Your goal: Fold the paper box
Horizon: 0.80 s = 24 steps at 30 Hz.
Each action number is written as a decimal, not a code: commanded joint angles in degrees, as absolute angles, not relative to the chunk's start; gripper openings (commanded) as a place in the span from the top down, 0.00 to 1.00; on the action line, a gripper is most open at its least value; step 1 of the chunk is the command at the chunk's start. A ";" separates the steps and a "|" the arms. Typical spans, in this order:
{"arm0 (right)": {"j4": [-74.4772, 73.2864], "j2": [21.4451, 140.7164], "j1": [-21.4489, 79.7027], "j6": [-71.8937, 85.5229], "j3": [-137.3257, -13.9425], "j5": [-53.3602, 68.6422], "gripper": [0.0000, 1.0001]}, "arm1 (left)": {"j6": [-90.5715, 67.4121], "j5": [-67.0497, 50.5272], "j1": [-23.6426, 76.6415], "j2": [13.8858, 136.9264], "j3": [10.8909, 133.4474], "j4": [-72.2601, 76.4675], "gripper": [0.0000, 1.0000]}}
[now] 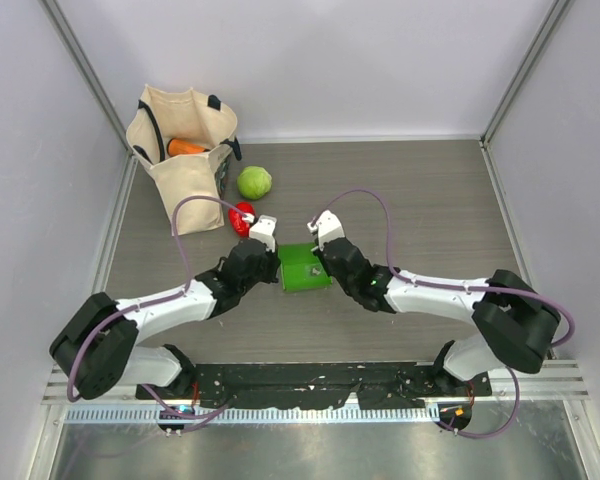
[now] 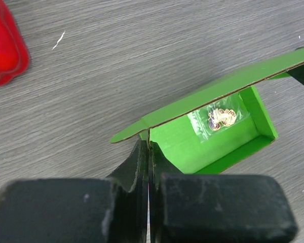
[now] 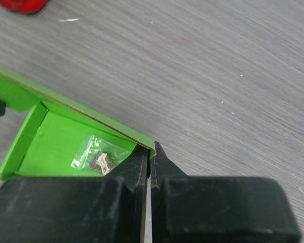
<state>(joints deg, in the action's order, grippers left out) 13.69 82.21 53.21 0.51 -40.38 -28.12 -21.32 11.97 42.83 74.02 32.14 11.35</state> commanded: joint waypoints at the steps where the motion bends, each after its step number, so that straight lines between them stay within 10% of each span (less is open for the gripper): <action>1: 16.61 85.59 53.79 1.13 -44.20 -38.57 0.99 | -25.40 14.24 43.24 74.97 33.58 20.91 1.00; 14: 11.25 89.57 55.37 16.08 -48.17 -45.09 0.92 | -28.21 16.08 43.07 75.50 34.80 18.29 1.00; 20: 10.29 84.91 53.18 16.88 -44.21 -41.23 0.69 | -29.62 16.52 43.07 69.09 32.87 13.37 0.77; 24: 8.27 80.52 52.39 15.38 -42.02 -35.78 0.35 | -30.50 17.22 42.89 63.99 31.82 9.24 0.58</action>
